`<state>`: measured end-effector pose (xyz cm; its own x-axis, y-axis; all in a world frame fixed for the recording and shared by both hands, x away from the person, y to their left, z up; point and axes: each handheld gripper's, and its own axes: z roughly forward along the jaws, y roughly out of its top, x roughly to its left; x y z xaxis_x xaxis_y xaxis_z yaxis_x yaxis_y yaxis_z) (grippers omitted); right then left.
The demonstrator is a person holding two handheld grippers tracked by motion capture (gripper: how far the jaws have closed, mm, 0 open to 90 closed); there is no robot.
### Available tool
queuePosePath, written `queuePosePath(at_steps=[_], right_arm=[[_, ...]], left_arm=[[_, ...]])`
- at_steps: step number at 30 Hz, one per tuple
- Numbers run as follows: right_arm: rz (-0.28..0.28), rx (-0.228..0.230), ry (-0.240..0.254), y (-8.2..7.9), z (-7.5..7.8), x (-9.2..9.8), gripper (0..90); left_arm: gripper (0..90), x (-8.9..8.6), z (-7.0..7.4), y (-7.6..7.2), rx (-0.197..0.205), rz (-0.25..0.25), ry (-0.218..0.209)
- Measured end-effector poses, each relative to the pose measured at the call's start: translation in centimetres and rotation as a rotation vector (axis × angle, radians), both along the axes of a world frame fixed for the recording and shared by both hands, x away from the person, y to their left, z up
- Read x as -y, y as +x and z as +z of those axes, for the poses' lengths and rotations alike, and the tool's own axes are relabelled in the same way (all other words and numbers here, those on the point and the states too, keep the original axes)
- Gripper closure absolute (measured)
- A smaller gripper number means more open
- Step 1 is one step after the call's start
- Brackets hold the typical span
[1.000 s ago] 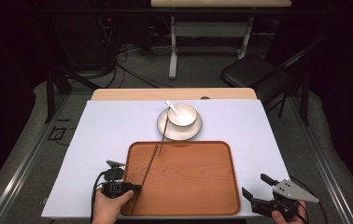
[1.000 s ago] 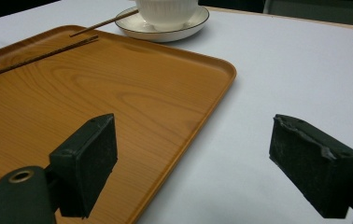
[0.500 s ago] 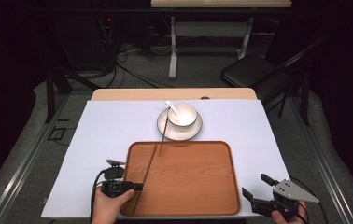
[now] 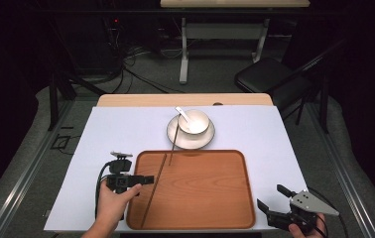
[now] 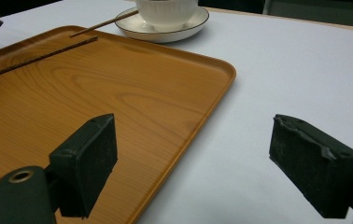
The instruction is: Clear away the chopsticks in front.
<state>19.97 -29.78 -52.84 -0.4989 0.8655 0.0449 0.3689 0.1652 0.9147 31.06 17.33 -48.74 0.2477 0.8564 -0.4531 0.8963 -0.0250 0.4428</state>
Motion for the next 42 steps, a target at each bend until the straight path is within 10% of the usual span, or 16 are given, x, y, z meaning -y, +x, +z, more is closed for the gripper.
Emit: queuePosePath(at_steps=[14, 42], right_arm=[[0.000, 0.001, 0.000, 0.0, 0.0, 0.0, 14.8], [0.000, -0.005, 0.003, 0.1, 0.0, 0.1, 14.8]], left_arm=[[44.8, 0.5, 1.8, 3.6, 0.068, 0.038, -0.001], [49.4, 4.1, 2.3, 9.8, 0.062, 0.001, 0.041]])
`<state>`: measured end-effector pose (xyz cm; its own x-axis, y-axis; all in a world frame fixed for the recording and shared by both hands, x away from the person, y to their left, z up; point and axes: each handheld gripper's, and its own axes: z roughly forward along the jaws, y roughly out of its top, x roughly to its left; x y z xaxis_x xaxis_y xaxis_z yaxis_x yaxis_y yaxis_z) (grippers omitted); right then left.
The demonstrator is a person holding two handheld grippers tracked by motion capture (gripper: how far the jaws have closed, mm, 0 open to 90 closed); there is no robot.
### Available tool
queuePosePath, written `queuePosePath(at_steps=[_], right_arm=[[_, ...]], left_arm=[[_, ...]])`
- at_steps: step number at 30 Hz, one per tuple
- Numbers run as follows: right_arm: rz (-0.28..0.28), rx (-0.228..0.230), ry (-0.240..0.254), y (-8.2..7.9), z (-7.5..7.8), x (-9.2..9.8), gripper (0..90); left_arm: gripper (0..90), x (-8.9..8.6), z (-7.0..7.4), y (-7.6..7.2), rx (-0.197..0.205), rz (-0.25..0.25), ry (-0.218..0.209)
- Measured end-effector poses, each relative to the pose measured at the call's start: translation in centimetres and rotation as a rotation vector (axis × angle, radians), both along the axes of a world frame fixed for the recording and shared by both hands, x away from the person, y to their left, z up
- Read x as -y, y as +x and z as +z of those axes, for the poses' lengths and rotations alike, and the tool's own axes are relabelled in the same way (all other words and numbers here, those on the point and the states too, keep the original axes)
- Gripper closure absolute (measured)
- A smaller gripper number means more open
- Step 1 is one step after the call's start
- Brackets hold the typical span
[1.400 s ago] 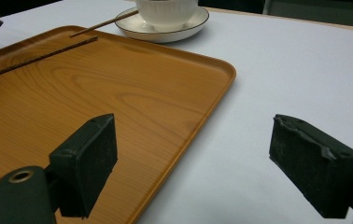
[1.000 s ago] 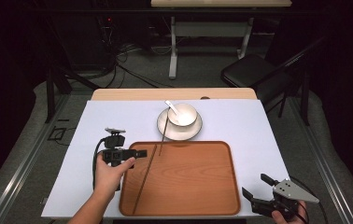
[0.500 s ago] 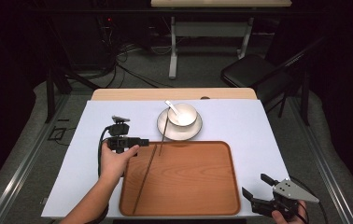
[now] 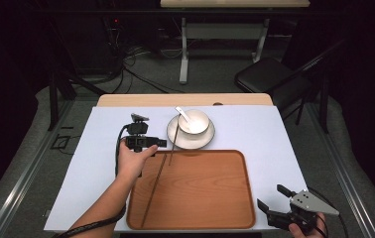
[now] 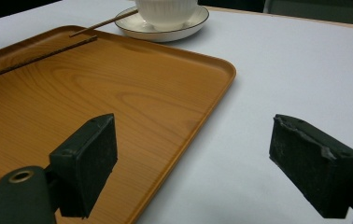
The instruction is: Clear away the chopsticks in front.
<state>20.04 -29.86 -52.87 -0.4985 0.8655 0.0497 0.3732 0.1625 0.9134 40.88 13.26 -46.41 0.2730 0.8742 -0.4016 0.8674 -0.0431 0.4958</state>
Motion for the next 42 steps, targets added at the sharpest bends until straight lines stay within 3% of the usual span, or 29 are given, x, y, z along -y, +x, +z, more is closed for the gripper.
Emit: queuePosePath(at_steps=[6, 12, 24, 37, 42], right_arm=[[0.000, 0.000, 0.000, 0.0, 0.0, 0.0, 14.8], [0.000, 0.000, 0.001, 0.0, 0.0, 0.1, 14.8], [0.001, 0.000, 0.001, 0.0, 0.0, 0.1, 14.8], [-0.001, 0.003, 0.005, 0.0, 0.0, 0.1, 14.8], [0.000, 0.003, 0.006, 0.0, 0.0, 0.1, 14.8]], left_arm=[[54.6, 0.9, -0.5, 1.1, -0.014, -0.010, -0.028], [61.8, 1.7, -1.7, 1.8, -0.038, -0.028, -0.012], [68.7, 2.5, -3.9, 2.9, -0.093, -0.017, -0.002], [74.9, 3.1, -5.1, 3.6, -0.146, -0.003, 0.001], [77.3, 3.1, -5.3, 3.7, -0.176, 0.016, -0.026]])
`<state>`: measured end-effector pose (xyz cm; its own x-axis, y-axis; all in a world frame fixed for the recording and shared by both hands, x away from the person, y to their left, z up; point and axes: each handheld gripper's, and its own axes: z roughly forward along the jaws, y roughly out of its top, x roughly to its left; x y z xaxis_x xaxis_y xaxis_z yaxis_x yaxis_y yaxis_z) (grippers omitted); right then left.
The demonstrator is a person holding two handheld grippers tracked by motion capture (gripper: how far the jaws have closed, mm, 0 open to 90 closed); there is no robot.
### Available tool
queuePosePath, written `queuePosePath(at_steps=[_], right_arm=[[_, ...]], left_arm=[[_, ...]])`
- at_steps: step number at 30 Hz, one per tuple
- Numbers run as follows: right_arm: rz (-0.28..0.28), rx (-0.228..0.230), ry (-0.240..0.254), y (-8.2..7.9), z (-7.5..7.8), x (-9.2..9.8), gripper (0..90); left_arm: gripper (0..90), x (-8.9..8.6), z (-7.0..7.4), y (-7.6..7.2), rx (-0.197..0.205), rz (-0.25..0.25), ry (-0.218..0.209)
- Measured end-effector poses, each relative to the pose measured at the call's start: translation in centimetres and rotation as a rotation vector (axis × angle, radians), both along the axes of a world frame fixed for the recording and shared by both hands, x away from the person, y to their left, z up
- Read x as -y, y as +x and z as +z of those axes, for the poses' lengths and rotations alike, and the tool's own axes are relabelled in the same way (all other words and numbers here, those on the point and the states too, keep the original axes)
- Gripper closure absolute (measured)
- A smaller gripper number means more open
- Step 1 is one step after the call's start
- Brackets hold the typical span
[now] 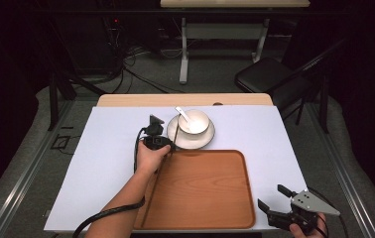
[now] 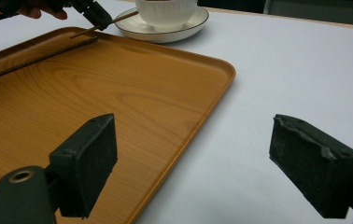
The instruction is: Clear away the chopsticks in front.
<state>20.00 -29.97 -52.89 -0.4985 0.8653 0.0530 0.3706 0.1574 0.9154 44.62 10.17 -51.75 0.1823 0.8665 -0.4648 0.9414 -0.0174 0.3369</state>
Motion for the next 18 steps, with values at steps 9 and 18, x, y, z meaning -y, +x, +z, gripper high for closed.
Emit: queuePosePath(at_steps=[9, 18], right_arm=[[0.000, 0.001, 0.001, 0.00, 0.00, 0.00, 14.8], [0.000, 0.002, 0.000, -0.01, 0.00, 0.01, 14.8]], left_arm=[[82.4, -0.38, -0.25, 0.19, -0.033, 0.017, -0.039], [84.9, -0.51, -0.44, 0.23, -0.057, 0.048, -0.084]])
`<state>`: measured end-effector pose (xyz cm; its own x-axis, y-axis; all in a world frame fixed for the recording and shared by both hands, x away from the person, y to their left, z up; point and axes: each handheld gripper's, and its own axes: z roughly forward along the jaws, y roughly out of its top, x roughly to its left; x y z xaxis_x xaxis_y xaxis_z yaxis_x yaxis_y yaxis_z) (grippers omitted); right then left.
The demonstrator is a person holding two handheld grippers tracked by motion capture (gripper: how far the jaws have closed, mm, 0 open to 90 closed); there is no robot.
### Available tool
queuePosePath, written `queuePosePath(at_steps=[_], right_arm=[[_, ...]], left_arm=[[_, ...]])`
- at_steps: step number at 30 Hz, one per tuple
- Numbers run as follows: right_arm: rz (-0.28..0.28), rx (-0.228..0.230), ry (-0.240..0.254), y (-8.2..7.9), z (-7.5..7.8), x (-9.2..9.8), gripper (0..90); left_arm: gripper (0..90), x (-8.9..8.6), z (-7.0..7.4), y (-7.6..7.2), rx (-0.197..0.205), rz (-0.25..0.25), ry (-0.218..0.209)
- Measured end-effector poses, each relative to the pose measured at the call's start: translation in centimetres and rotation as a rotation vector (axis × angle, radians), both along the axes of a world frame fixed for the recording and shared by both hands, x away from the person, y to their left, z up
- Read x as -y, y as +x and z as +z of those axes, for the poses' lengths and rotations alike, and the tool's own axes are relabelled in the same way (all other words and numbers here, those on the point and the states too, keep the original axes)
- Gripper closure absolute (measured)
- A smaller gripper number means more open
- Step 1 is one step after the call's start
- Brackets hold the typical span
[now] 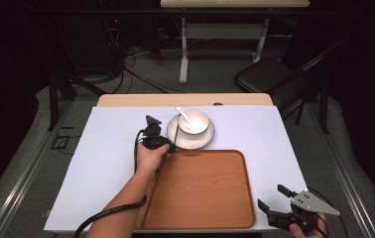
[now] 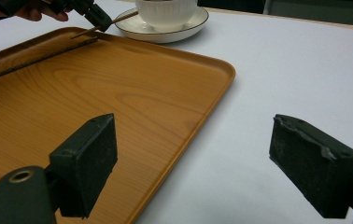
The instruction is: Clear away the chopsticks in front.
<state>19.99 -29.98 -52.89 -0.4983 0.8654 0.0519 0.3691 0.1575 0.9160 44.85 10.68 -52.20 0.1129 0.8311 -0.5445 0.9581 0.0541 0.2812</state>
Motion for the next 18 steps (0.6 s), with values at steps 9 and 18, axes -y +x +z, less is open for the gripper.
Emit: queuePosePath(at_steps=[9, 18], right_arm=[[0.000, -0.001, 0.000, 0.0, 0.0, 0.0, 14.8], [-0.001, -0.002, 0.001, 0.0, 0.0, 0.0, 14.8]], left_arm=[[85.0, -0.4, 0.4, -0.2, 0.012, 0.009, -0.017], [85.1, -2.6, 1.4, -1.0, 0.047, 0.035, -0.047]])
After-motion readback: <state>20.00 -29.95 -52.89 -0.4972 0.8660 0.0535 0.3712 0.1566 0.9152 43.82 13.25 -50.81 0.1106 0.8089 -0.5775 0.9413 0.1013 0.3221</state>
